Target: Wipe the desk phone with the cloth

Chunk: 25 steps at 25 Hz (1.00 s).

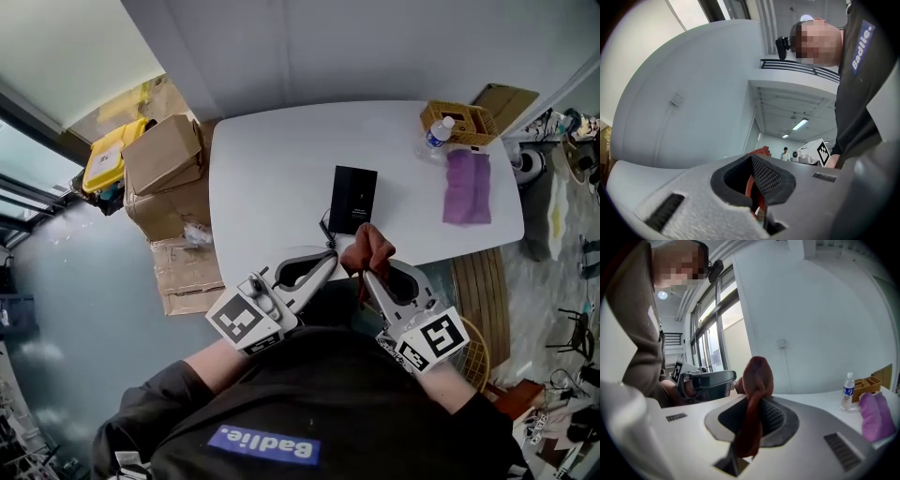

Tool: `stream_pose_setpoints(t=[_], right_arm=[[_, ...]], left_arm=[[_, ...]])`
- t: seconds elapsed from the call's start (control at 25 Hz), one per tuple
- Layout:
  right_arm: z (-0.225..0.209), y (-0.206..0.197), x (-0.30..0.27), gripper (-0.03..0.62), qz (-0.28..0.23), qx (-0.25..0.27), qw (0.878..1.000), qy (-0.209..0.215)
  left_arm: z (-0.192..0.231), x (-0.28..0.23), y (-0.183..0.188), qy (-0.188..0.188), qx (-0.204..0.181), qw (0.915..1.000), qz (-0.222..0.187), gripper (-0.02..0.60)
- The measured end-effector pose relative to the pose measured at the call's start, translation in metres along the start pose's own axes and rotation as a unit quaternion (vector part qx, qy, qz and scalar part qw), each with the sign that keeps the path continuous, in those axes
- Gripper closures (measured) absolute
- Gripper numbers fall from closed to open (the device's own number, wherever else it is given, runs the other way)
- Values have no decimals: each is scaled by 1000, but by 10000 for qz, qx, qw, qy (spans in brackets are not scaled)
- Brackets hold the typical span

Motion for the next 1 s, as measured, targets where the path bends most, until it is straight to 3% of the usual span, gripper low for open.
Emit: stream_pose_setpoints(t=[0.28,0.48,1.0], right_arm=[[-66,-9,-17,523,45,-53,9982,594],[-110,-25,-32,523,134,-78,9973,721],[-153,-62,-74,523,481,311,9969,541]], left_arm=[[20,-36,-17,797,-76,9968,-16,581],[40,-55,-34,1229,-158,9923,-83,581],[86,-76,-70,1544,-24,9880,-88,581]])
Point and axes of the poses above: the fingertips, and each gripper's own axes: x backward along the fingers, z to its left, y out of its top, the point moved 5 cm from there along x, backward along the fingers, and after that the axes turned 2 degrees about x, right-handed, at the moved point
